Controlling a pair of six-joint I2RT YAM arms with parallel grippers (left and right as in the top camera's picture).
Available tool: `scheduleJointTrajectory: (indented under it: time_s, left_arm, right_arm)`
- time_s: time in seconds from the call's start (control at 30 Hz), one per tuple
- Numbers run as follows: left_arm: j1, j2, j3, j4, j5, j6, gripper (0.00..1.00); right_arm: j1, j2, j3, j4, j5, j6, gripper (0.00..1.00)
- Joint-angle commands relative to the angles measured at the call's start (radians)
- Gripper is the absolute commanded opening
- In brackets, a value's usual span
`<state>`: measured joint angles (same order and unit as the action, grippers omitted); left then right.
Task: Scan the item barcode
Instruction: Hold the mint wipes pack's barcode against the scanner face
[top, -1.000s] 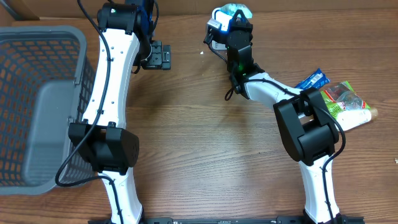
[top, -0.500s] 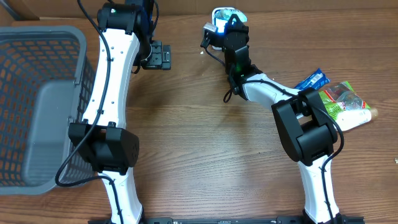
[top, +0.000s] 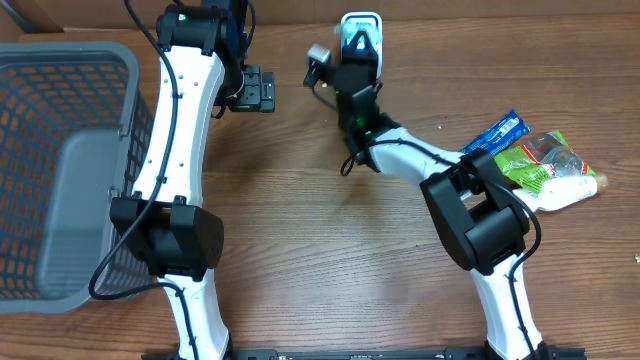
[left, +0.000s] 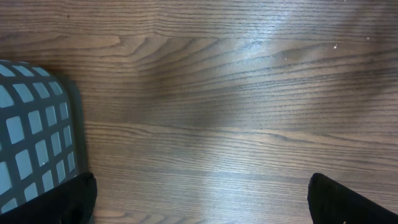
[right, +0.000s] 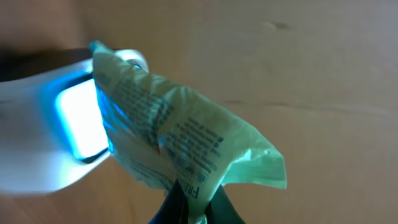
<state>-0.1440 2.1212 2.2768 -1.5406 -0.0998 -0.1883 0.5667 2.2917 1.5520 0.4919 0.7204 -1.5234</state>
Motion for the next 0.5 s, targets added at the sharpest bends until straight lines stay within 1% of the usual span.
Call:
scheduleJointTrajectory:
  time_s: [0.0,0.17,0.23,0.33,0.4,0.47]
  left_arm:
    - [-0.006,0.005,-0.003,0.002,0.008,-0.018,1.0]
    - [-0.006,0.005,-0.003,0.002,0.008,-0.018,1.0]
    - [-0.006,0.005,-0.003,0.002,0.008,-0.018,1.0]
    - [-0.006,0.005,-0.003,0.002,0.008,-0.018,1.0]
    - [-0.006,0.005,-0.003,0.002,0.008,-0.018,1.0]
    - [-0.006,0.005,-0.003,0.002,0.008,-0.018,1.0]
  right_arm:
    - [0.017,-0.11,0.02,-0.086,0.104,0.003,0.04]
    - [0.064,-0.215,0.02,-0.292,0.117,0.114,0.04]
    - [0.082,-0.279,0.02,-0.451,0.066,0.19,0.04]
    - [0.093,-0.383,0.02,-0.726,-0.097,0.323,0.04]
    - [0.093,-0.447,0.02,-0.863,-0.213,0.431,0.04]
    - [0.079,-0.505,0.02,-0.963,-0.311,0.56,0.04]
